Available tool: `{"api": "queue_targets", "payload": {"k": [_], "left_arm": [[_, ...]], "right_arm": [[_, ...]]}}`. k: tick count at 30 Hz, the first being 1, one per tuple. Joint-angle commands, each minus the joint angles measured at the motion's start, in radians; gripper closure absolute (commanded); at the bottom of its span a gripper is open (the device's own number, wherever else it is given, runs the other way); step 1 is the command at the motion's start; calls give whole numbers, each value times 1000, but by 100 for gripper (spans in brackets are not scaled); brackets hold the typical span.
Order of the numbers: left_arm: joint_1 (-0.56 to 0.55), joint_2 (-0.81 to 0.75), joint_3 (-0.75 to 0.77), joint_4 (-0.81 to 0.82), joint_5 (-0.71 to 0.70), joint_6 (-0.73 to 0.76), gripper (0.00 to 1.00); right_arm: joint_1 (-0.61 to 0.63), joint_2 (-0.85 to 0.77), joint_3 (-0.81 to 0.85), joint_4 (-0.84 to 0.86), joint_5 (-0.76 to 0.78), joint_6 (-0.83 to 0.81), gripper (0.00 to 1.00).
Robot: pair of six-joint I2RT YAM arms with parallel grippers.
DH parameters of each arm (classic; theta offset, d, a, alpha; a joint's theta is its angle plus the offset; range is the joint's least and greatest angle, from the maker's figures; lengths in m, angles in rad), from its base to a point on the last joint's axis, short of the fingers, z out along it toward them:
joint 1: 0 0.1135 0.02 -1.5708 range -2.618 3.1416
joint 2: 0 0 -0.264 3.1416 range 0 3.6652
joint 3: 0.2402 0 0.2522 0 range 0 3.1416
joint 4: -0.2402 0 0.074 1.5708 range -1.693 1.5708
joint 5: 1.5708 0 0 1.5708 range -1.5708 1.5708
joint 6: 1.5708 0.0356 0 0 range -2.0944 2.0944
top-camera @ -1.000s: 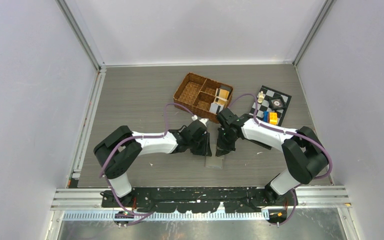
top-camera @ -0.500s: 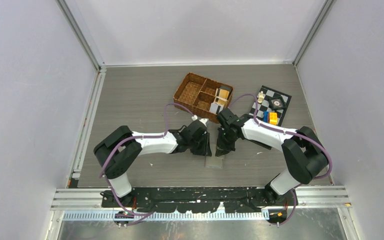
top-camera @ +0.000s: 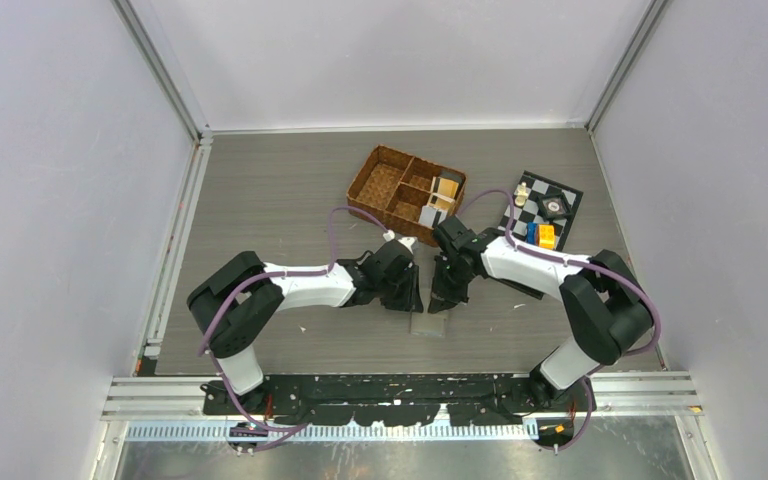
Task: Put the credit cards into the card holder
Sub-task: Close the card holder at the center of the board, then reset both arms
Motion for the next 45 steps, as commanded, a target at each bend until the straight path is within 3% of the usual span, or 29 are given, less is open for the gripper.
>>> {"api": "queue_targets", "payload": {"k": [1,13,19,24,29,36,39,45], "left_arm": [[-13,64,-59,-111,-42,32,77],[-12,18,-55,-133,-66,42,75],[14,-82,-25,-189,-66,72,59],[75,-216,-10,-245,-64,103,35],[215,-332,-26,-312,-32,147,20],[599,-572,-9,-506,64,269,11],[737,-677,69,-624,32,334,8],[765,-864,208,-735,-182,514,6]], "right_arm": [[11,78,-45,102,40,22,99],[10,17,-40,48,56,-3,98],[9,-106,54,-89,90,-56,77],[-20,-211,120,-165,117,-88,52],[-143,-276,111,-181,101,-141,35],[-434,-373,97,-198,92,-246,32],[-519,-438,119,-198,129,-283,31],[-546,-619,125,-91,306,-351,31]]}}
